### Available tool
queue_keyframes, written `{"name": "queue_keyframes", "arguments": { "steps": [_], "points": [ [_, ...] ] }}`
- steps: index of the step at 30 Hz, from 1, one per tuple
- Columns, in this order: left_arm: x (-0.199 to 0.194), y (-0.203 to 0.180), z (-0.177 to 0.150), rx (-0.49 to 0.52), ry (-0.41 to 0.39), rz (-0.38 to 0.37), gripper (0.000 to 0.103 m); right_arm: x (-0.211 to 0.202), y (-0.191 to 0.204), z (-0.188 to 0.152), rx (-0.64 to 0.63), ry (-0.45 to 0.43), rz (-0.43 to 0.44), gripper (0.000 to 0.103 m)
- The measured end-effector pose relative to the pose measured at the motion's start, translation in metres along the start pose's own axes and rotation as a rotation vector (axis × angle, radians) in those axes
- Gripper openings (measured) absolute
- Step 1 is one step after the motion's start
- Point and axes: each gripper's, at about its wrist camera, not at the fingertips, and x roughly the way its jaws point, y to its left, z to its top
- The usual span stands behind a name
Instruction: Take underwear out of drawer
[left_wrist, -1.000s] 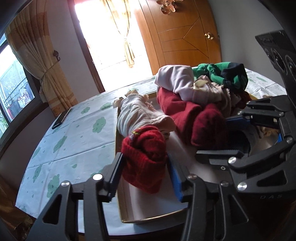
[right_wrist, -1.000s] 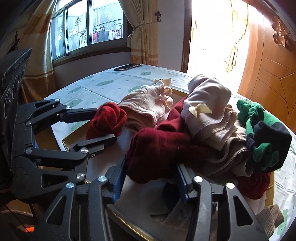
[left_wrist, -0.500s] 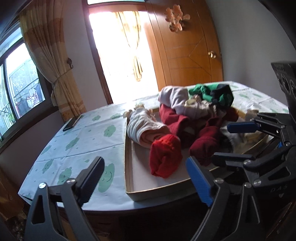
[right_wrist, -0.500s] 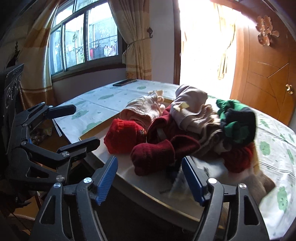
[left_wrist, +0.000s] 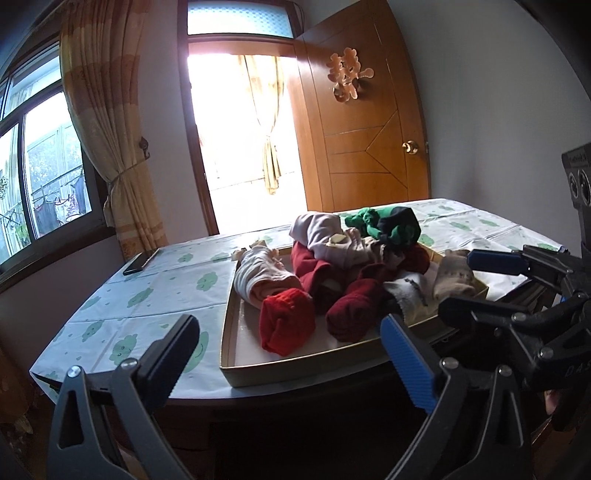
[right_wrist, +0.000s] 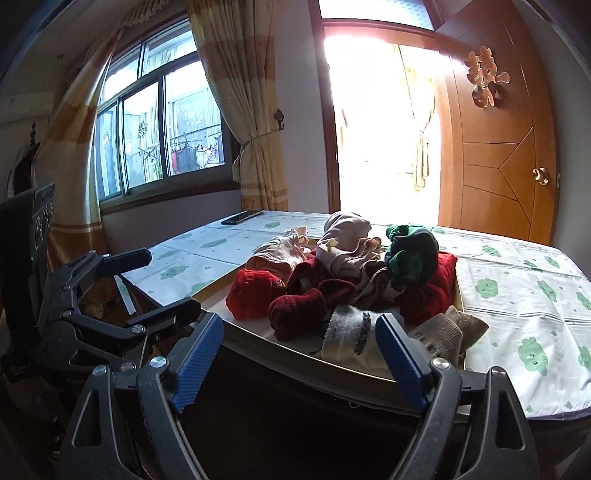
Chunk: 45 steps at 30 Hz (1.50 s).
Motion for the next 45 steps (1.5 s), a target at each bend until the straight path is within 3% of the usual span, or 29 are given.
{"name": "queue_keyframes", "arguments": {
  "steps": [45],
  "points": [
    [-0.004, -0.002, -0.006, -0.053, 0.009, -0.005, 0.101, -0.019, 0.007, -0.005, 0.027, -0.055, 0.006, 0.087]
  ]
}}
